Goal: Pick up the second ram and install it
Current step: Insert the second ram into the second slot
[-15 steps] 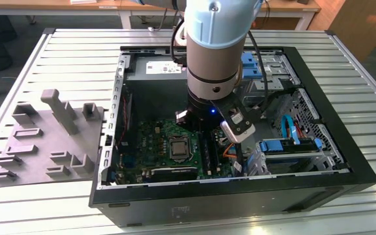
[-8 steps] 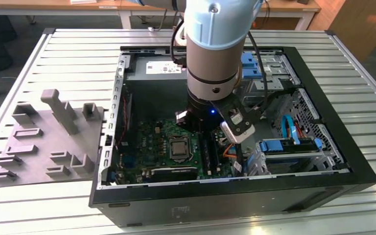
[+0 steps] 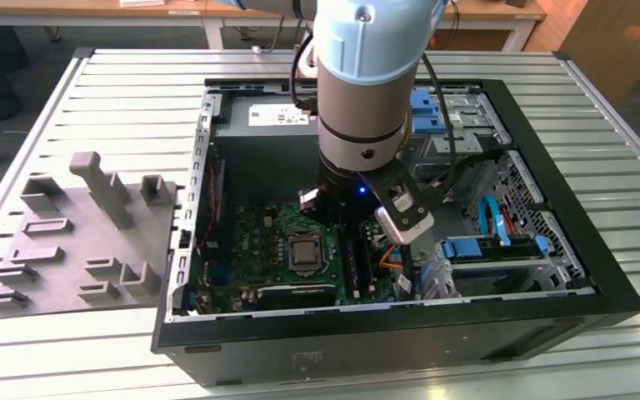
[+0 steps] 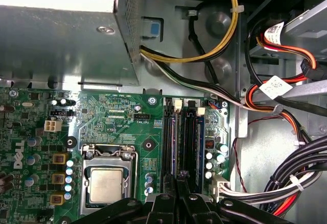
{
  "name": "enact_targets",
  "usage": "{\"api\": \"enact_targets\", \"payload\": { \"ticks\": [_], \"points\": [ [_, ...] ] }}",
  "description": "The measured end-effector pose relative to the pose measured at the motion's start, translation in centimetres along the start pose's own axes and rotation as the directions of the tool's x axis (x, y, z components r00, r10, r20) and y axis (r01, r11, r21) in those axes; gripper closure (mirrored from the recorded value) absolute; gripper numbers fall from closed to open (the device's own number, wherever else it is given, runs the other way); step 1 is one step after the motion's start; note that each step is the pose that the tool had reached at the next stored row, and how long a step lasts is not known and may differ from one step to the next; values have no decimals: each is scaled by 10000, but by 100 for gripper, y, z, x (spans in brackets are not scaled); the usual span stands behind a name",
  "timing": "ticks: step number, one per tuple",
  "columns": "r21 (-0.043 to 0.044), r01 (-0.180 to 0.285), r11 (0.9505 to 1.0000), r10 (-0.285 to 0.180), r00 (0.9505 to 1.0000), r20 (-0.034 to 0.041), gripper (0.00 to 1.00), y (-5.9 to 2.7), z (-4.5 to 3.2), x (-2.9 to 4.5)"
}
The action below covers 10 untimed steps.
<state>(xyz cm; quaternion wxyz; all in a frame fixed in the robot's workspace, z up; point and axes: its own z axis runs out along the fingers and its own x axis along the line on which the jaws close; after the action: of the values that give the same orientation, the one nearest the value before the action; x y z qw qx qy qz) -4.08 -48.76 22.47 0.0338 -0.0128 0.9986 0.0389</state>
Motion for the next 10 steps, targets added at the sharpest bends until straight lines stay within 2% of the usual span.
{"api": "enact_targets", "payload": {
  "ticks": [10],
  "points": [
    [19, -297, 9996, 297, 9996, 23, 87, 0, 0, -2]
  ]
}}
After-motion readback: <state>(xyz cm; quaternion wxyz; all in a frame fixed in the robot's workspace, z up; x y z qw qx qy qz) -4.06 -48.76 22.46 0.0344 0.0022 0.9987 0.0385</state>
